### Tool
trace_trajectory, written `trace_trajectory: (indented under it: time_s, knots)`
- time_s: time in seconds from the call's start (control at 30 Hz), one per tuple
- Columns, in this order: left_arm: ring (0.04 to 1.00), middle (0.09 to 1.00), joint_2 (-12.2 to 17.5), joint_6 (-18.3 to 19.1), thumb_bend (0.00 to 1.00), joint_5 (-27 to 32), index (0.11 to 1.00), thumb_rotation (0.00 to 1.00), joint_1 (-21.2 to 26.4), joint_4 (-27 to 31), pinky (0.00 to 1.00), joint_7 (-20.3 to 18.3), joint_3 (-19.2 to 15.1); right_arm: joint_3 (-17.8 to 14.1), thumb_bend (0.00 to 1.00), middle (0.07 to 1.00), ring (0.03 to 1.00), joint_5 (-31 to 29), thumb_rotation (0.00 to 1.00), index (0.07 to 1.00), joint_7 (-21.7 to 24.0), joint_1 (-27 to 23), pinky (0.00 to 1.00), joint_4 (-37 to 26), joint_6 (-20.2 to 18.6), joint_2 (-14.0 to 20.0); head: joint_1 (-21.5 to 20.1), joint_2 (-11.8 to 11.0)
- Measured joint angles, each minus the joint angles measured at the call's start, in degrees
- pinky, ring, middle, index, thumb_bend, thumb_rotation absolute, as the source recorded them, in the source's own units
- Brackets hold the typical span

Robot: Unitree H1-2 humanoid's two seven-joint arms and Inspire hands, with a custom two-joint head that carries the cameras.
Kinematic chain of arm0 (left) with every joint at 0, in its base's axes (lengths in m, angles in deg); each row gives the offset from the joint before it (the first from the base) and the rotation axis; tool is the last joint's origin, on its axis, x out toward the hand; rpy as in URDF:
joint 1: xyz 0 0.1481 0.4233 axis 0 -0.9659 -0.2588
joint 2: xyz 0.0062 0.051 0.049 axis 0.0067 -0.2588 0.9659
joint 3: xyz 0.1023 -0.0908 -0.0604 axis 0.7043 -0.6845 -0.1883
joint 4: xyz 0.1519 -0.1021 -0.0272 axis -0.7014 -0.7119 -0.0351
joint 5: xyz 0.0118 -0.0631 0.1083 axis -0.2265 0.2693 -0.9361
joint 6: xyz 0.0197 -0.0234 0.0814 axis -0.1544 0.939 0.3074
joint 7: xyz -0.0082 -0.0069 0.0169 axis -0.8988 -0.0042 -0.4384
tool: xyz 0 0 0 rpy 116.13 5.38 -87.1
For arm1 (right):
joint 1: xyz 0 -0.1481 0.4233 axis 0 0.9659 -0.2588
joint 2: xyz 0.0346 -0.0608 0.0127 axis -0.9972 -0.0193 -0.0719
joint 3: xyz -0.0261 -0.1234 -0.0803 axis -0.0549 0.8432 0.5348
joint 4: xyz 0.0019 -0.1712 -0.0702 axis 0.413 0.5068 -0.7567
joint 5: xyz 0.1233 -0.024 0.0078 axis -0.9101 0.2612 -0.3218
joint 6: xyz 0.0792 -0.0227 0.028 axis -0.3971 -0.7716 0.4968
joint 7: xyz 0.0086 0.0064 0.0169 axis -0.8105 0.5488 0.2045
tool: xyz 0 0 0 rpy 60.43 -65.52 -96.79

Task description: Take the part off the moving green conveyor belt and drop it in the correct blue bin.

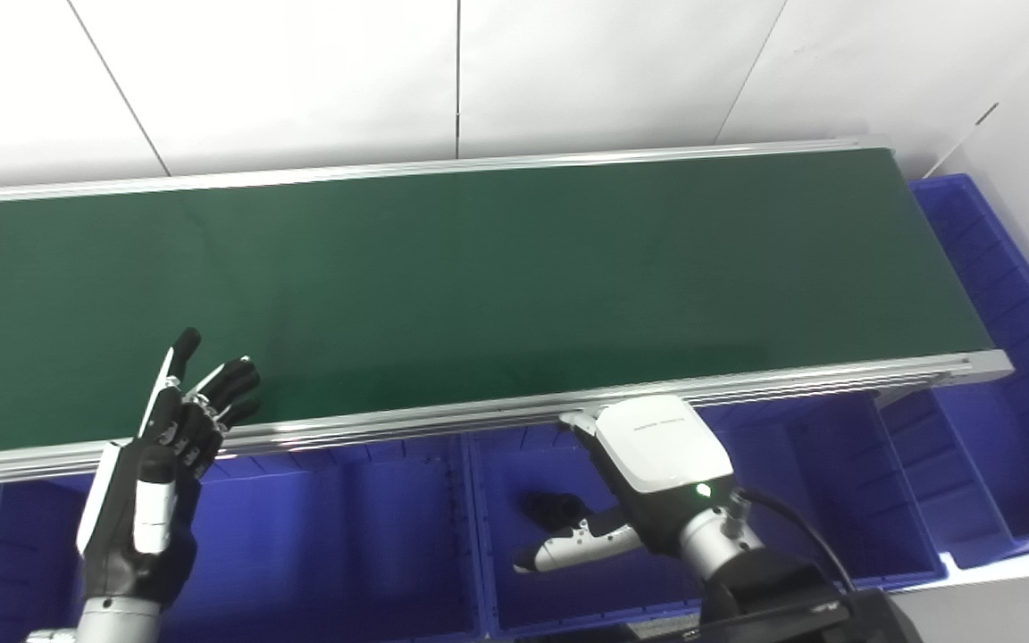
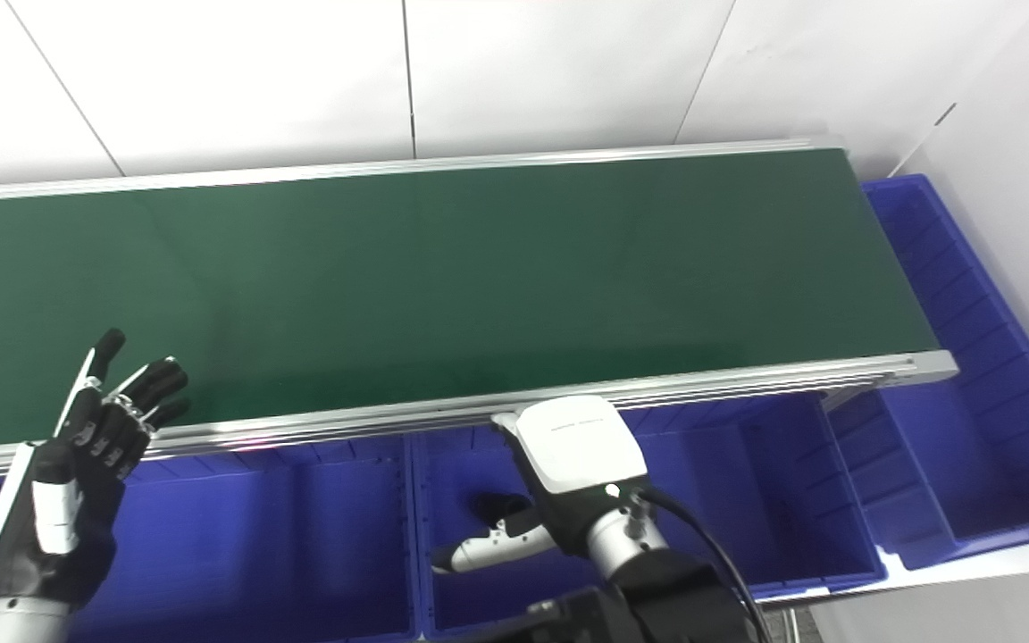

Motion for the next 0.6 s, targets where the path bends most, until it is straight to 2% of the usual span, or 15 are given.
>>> trace_trajectory:
  time_s: [0.07, 0.1, 0.17, 0.23, 0.27, 0.33, 0.43, 0.5, 0.6]
  knots:
    - [0.864, 0.863, -0.3, -0.1, 0.88, -0.3, 1.000, 0.92, -0.4, -0.2, 0.81, 0.0, 0.3, -0.9, 0.92, 0.827, 0.775, -7.6, 0.89, 0.835, -4.3, 1.9, 0.66, 1.4, 0.0, -0.9, 1.6, 0.1]
    - [0.876, 0.888, -0.5, -0.2, 0.92, -0.5, 1.000, 0.92, -0.6, -0.3, 0.82, 0.0, 0.4, -1.3, 0.91, 0.845, 0.793, -11.3, 0.90, 0.861, -6.1, 2.8, 0.68, 2.7, 0.1, -1.4, 2.0, 0.1]
    - [0.901, 0.919, -1.0, -0.2, 0.94, -1.1, 1.000, 0.92, -1.2, -0.7, 0.85, 0.0, 0.8, -2.4, 0.90, 0.866, 0.814, -19.5, 0.91, 0.890, -8.7, 4.6, 0.72, 6.0, 0.1, -2.3, 7.8, 0.3]
    - [0.939, 0.961, -1.7, -0.2, 0.92, -1.6, 1.000, 0.93, -1.7, -0.9, 0.88, 0.0, 1.2, -3.5, 0.85, 0.902, 0.847, -26.0, 0.97, 0.942, -10.0, 6.1, 0.78, 8.5, 0.1, -3.3, 10.7, 0.1]
    - [0.945, 0.970, -2.2, -0.2, 0.91, -1.8, 1.000, 0.93, -2.3, -1.0, 0.89, 0.1, 1.8, -4.1, 0.85, 0.909, 0.856, -32.0, 0.98, 0.953, -11.1, 7.1, 0.79, 10.7, 0.1, -3.9, 12.1, 0.1]
    - [0.978, 0.993, -2.8, -0.3, 0.89, -2.9, 1.000, 0.94, -3.2, -1.0, 0.93, 0.1, 2.6, -4.7, 0.82, 0.930, 0.883, -39.1, 0.99, 0.979, -12.8, 8.3, 0.83, 12.9, 0.1, -4.7, 12.8, 0.0]
    - [0.997, 1.000, -4.2, -1.0, 0.89, -4.3, 1.000, 0.95, -4.8, -0.9, 0.98, 0.2, 3.6, -5.8, 0.79, 0.942, 0.903, -50.0, 0.97, 0.990, -16.5, 9.2, 0.86, 16.0, 0.7, -5.2, 16.3, -0.7]
    - [1.000, 1.000, -5.2, -2.6, 0.89, -5.6, 1.000, 0.95, -6.3, -0.8, 1.00, 0.9, 4.8, -7.1, 0.79, 0.952, 0.920, -57.4, 0.98, 0.997, -19.6, 9.1, 0.89, 19.2, 2.5, -5.2, 17.6, -1.1]
    - [1.000, 1.000, -7.4, -6.8, 0.89, -7.9, 1.000, 0.94, -10.4, 1.5, 1.00, 2.0, 7.6, -9.2, 0.82, 0.964, 0.944, -68.5, 0.97, 0.987, -26.1, 8.5, 0.94, 23.9, 8.9, -4.9, 19.9, -1.9]
